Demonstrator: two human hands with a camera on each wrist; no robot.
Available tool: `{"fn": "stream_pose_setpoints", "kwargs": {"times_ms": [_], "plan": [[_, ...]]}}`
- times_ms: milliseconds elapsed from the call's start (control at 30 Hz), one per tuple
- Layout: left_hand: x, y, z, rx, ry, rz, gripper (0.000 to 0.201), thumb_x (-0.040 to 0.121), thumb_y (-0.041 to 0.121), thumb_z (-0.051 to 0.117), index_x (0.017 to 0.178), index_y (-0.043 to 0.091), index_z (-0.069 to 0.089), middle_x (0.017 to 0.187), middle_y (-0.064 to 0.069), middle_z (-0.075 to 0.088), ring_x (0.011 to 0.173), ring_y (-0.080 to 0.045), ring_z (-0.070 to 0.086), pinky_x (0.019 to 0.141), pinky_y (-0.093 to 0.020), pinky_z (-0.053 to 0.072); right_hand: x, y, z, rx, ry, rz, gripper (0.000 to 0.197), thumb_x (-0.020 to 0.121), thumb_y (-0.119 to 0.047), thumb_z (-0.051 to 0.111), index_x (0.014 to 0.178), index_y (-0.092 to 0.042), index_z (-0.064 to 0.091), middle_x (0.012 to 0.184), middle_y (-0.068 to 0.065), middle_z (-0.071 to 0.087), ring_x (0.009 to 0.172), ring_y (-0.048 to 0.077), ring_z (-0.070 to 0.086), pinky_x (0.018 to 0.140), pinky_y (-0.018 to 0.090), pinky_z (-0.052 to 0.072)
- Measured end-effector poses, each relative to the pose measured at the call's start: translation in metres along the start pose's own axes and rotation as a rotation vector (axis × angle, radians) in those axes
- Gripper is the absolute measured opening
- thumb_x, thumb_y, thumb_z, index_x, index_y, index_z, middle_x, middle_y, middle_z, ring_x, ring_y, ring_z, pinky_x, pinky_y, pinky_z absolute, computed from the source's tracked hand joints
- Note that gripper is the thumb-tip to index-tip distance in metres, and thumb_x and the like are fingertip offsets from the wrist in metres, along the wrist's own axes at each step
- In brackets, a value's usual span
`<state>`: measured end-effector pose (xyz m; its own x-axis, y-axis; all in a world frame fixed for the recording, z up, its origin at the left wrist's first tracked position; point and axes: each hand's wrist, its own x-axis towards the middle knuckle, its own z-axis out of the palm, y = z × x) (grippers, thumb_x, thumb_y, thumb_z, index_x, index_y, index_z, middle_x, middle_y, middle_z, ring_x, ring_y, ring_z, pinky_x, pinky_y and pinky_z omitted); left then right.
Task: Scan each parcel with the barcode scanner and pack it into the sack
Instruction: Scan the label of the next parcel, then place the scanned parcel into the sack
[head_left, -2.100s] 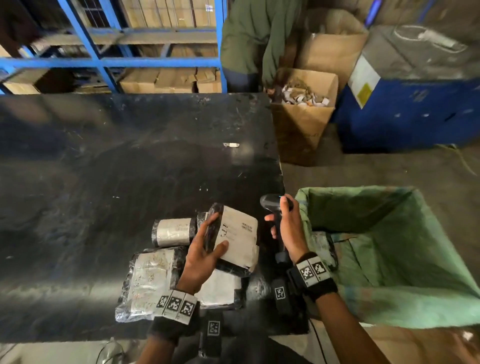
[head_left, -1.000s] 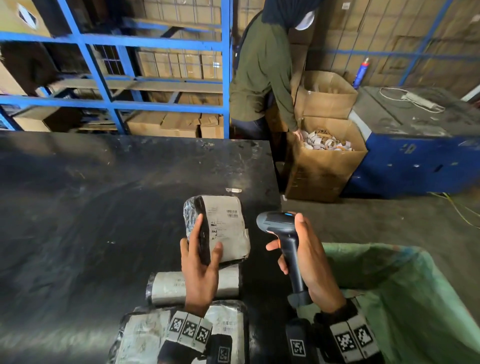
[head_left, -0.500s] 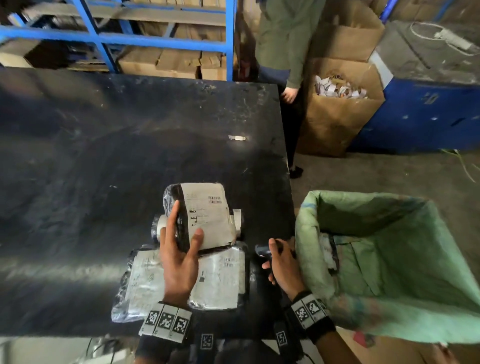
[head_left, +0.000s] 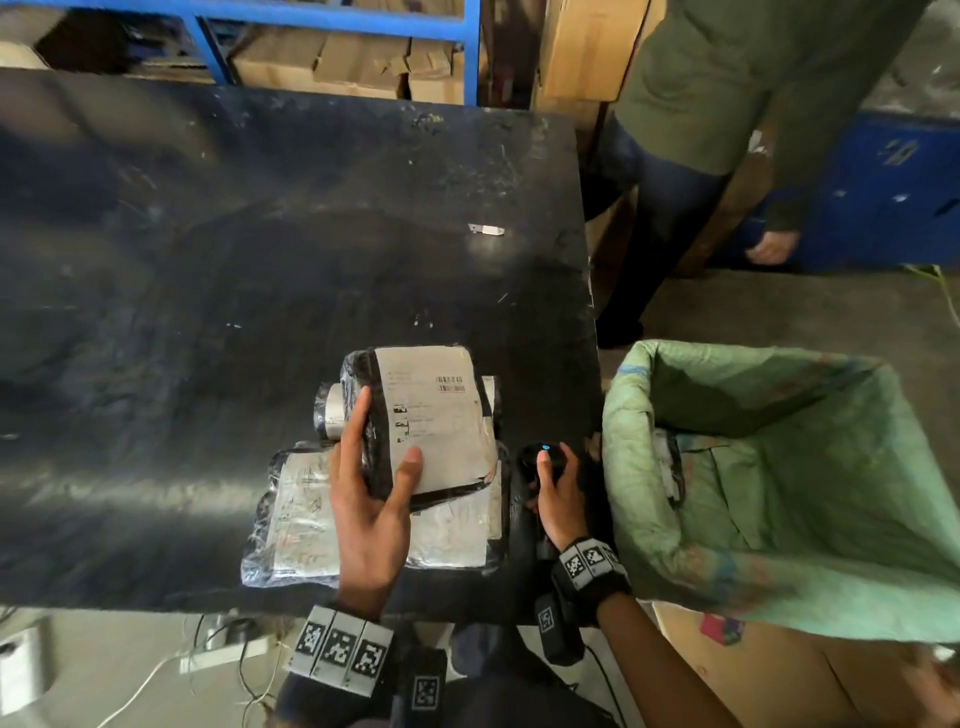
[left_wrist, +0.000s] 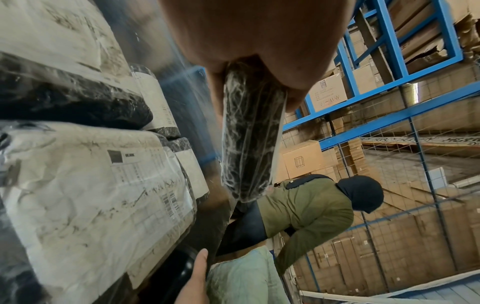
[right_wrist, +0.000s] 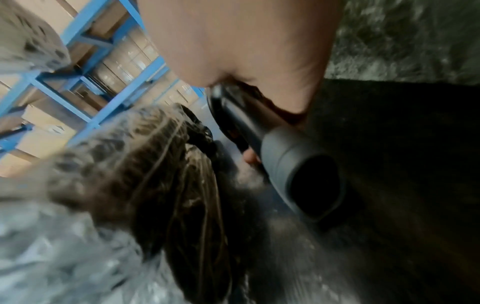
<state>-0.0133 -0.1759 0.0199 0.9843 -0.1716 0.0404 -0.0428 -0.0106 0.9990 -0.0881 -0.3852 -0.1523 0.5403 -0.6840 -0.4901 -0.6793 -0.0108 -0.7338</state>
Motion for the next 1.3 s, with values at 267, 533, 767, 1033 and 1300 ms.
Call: {"fn": "stream_pose_setpoints", "kwargs": {"times_ms": [267,533,767,1033,1300], "plan": [[0.000,0.008,0.011,-0.057,-0.062,-0.023,0.069,0.093,0.008,0.067,0.153,0.026,0.039,0.150,0.004,0.052,0.139,-0.013,0.050,0.109,-0.040,0.048,-0.061,-0.078,-0.052,-0.116,-0.025,-0.309,0.066,0.089,-0.068,0.025,0.152,-0.046,0.020,0.141,0.009,0.045,0.134,0.023,0.038,0.115,0.039,0.021],[0.000,0.027,0.045,-0.193,-0.166,-0.053,0.069,0.093,-0.006,0.061,0.153,0.023,0.040,0.143,0.015,0.058,0.134,-0.006,0.054,0.100,-0.020,0.051,-0.089,-0.144,-0.085,0.217,-0.284,-0.490,0.054,0.097,-0.051,0.046,0.146,-0.057,0.025,0.142,-0.006,0.053,0.121,0.010,0.060,0.098,0.039,0.055],[0.003,0.041,0.083,-0.300,-0.272,-0.127,0.067,0.095,-0.004,0.058,0.151,0.029,0.041,0.140,0.011,0.059,0.126,-0.005,0.060,0.091,-0.021,0.055,-0.095,-0.140,-0.110,0.378,-0.147,-0.554,0.055,0.101,-0.026,0.052,0.150,-0.039,0.031,0.142,-0.025,0.047,0.130,0.001,0.052,0.103,0.040,0.052],[0.014,0.030,0.137,-0.243,-0.484,-0.138,0.065,0.096,0.001,0.057,0.152,0.028,0.037,0.141,0.008,0.058,0.128,-0.010,0.059,0.095,-0.023,0.054,-0.075,-0.119,-0.156,0.321,0.003,-0.520,0.052,0.100,-0.032,0.052,0.147,-0.045,0.034,0.146,-0.014,0.050,0.131,0.004,0.052,0.107,0.042,0.047],[0.027,-0.005,0.214,0.483,-0.802,0.086,0.056,0.101,0.054,0.039,0.153,0.033,0.030,0.137,-0.001,0.055,0.128,-0.021,0.049,0.107,-0.034,0.037,-0.032,-0.076,-0.270,0.137,0.048,-0.356,0.053,0.099,-0.023,0.056,0.144,-0.044,0.039,0.138,-0.013,0.056,0.120,0.005,0.060,0.101,0.036,0.052]]}}
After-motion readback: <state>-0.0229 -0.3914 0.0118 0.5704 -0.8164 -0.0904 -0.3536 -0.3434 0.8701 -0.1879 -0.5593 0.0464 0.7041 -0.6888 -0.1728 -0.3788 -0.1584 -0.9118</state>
